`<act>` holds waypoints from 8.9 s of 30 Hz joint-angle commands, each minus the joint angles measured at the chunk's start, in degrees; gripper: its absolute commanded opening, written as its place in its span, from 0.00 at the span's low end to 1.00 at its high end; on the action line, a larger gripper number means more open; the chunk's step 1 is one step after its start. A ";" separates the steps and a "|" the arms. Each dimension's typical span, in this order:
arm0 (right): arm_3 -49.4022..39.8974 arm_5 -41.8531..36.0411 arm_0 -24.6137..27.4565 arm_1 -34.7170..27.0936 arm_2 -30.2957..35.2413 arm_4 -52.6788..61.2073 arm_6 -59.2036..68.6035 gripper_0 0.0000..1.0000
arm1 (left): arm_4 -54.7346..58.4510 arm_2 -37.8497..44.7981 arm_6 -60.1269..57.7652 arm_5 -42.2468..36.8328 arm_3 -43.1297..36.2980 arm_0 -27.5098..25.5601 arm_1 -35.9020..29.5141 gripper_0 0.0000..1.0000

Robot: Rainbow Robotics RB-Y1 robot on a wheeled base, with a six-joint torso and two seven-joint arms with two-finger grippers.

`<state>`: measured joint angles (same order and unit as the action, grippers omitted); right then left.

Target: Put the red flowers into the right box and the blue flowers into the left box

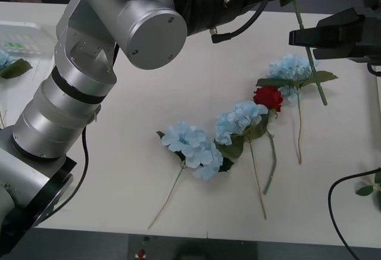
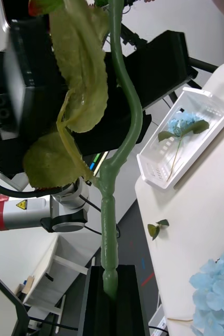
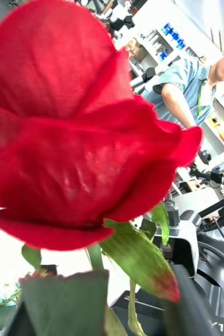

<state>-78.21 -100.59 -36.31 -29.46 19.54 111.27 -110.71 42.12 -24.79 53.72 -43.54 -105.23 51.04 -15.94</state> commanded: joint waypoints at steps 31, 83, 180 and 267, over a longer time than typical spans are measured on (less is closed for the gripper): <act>-1.86 1.80 2.83 -26.53 3.66 -49.39 7.09 0.00 | 16.50 8.35 1.30 -19.22 -27.84 -22.47 -30.02 1.00; 17.83 21.49 6.61 -28.81 -2.32 -68.47 7.62 1.00 | 4.20 -30.32 25.03 -6.47 4.24 -19.31 -23.96 1.00; -13.81 7.25 5.20 3.01 -3.11 -68.55 8.41 0.00 | -4.68 24.00 25.11 -26.16 37.73 -20.80 -45.32 0.88; -12.23 31.77 -2.54 7.31 -14.80 -0.88 -3.02 0.58 | 17.20 10.11 11.93 -15.88 -17.91 -18.08 -9.63 0.00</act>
<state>-89.40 -68.56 -37.75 -22.48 4.65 109.69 -115.76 60.11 -15.32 65.92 -60.86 -122.14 31.70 -24.58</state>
